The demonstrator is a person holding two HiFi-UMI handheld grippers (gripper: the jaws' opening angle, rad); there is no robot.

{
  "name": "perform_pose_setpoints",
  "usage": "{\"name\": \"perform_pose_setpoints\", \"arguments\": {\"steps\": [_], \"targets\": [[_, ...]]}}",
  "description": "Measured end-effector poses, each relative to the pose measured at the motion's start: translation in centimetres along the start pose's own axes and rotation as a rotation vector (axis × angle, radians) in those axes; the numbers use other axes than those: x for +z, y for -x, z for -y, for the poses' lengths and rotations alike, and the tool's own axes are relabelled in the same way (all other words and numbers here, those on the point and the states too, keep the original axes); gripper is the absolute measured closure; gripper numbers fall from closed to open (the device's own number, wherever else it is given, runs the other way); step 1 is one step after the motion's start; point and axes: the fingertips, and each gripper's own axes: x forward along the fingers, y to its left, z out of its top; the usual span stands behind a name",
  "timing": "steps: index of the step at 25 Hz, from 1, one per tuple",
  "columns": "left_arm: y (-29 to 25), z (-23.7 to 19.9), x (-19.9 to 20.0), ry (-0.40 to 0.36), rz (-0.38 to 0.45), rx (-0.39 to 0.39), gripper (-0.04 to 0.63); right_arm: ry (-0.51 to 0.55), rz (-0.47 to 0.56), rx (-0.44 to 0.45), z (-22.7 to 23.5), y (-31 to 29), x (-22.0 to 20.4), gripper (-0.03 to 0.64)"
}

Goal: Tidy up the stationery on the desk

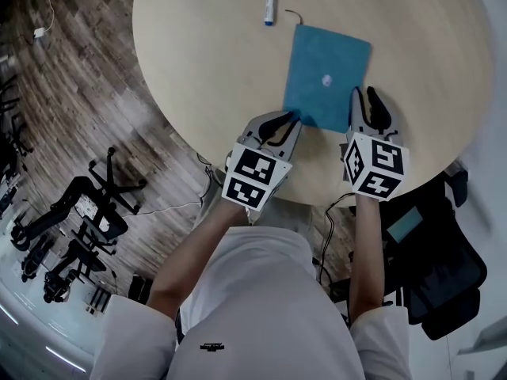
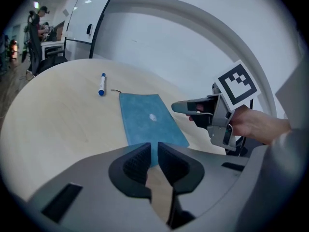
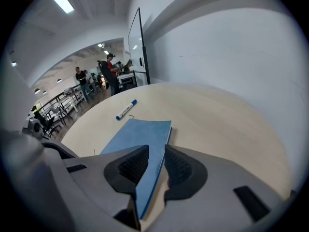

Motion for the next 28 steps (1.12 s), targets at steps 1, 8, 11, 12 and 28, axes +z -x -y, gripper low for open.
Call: {"name": "perform_pose_setpoints", "arguments": {"steps": [1, 8, 11, 12, 28], "targets": [[0.3, -0.2, 0.2, 0.002, 0.007, 0.009, 0.546, -0.005, 0.007, 0.007, -0.2, 0.3, 0.1, 0.499], [3.0, -1.6, 2.5, 0.046, 0.074, 0.067, 0.571, -0.019, 0.072, 0.062, -2.3, 1.6, 1.5, 0.573], [4.5, -2.9, 3.0, 0.064, 0.095, 0.098, 0.571, -0.017, 0.082, 0.085, -4.3, 1.9, 2.2, 0.580], [4.9, -3.3, 3.2, 0.069, 0.101, 0.104, 0.571, -0.008, 0.084, 0.092, -5.0, 1.9, 2.4, 0.581], [9.9, -10.6, 4.8, 0.091, 0.146, 0.132, 0.572, 0.013, 0.099, 0.167, -13.9, -1.4, 6.9, 0.580]]}}
